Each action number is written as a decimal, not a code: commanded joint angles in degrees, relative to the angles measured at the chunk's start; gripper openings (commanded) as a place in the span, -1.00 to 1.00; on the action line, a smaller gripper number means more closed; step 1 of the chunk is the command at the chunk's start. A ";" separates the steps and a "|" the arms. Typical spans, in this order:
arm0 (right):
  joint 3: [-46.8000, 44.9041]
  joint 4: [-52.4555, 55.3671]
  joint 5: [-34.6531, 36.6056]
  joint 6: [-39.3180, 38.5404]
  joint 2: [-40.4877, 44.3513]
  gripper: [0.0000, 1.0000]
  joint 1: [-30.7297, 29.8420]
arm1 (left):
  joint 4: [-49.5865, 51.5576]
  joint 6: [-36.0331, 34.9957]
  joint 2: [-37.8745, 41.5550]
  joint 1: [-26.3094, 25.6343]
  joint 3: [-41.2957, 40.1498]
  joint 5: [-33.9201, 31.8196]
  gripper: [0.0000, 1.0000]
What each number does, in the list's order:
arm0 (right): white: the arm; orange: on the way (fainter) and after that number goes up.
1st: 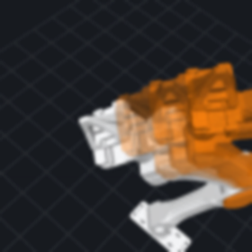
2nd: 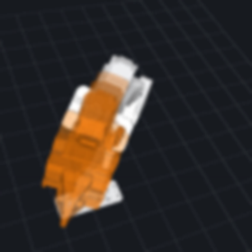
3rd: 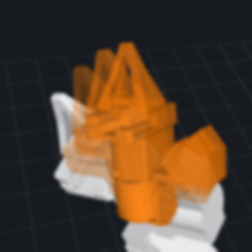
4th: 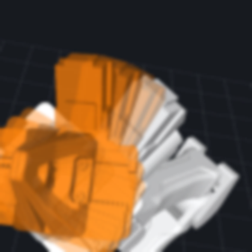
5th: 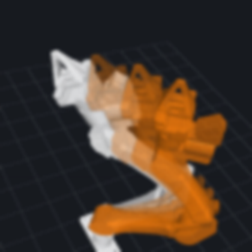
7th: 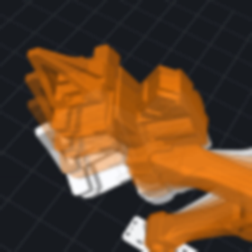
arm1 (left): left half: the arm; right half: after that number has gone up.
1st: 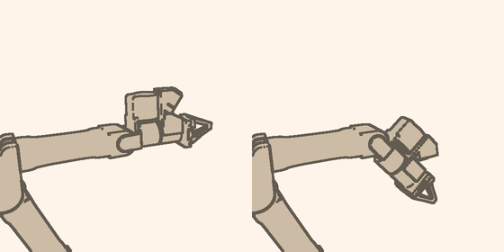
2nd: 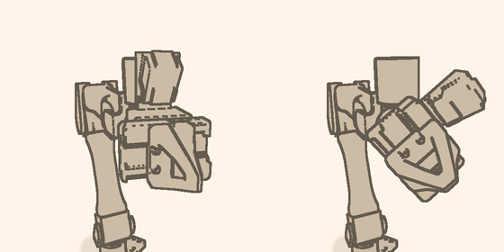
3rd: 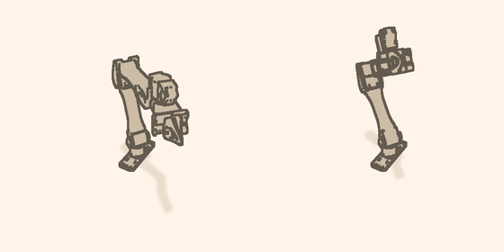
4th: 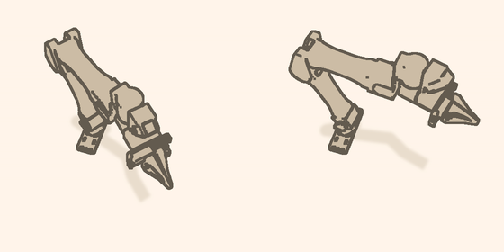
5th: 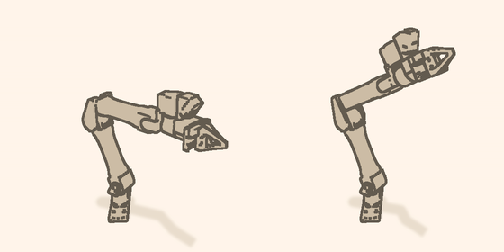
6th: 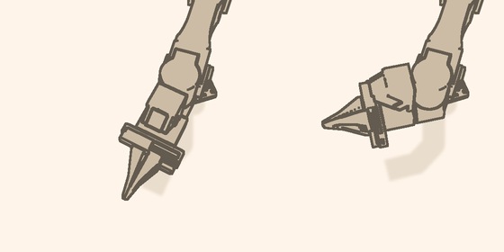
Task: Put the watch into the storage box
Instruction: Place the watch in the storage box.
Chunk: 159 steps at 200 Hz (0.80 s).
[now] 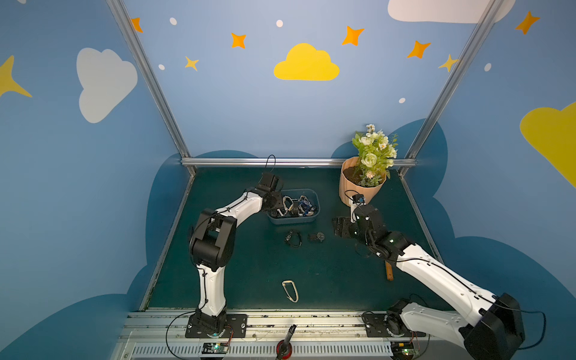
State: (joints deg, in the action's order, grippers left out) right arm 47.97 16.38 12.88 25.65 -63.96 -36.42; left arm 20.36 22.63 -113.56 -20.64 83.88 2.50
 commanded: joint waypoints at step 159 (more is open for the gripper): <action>1.74 -0.36 -9.42 1.14 -5.49 0.64 0.26 | -14.65 15.37 60.12 0.33 -50.51 2.86 1.00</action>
State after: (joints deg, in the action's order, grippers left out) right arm 47.90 16.49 7.79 25.76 -68.03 -35.86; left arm 6.13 33.87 -59.59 -20.58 39.05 7.79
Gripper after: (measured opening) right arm 0.821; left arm 0.998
